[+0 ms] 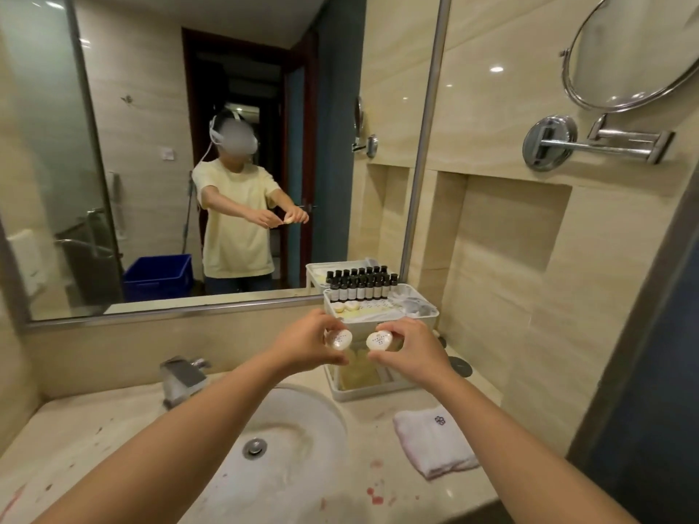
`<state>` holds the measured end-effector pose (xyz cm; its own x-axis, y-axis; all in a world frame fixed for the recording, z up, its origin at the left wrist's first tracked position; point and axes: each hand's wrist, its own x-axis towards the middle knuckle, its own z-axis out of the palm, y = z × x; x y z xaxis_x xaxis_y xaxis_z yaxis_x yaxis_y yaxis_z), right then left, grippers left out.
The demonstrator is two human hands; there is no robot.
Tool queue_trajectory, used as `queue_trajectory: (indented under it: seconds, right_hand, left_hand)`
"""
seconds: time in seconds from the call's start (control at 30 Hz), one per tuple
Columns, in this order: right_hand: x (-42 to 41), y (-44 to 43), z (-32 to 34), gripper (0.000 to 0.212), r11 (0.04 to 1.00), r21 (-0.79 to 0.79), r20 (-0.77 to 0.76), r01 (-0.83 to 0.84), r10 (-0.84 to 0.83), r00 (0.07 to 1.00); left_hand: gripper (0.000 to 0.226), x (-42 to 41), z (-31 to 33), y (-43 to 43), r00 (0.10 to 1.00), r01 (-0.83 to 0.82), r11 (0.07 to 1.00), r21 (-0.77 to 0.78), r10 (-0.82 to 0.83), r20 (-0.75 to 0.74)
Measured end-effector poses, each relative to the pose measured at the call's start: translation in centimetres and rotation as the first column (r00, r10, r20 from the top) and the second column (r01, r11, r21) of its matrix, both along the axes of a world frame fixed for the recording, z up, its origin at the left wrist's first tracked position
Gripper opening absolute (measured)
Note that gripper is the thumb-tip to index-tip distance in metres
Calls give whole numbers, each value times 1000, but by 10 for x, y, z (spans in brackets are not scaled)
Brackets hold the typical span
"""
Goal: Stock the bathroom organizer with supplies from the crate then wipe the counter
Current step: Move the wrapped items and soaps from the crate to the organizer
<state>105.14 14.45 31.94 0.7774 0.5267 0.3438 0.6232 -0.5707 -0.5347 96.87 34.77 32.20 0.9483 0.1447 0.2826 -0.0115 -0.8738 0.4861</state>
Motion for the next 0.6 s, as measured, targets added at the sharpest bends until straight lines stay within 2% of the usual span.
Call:
queue_trajectory:
  seconds: [0.37,0.6]
  right_hand:
    - [64,14,6,63,993,37,-64,117,-114,991]
    - [133,25,1,49,990,68,-65,122,-117,991]
  left_hand:
    - [65,73,4,17,1000,-31,997,74,31,4]
    - [63,137,1,27,998,-67,992,109,68,-3]
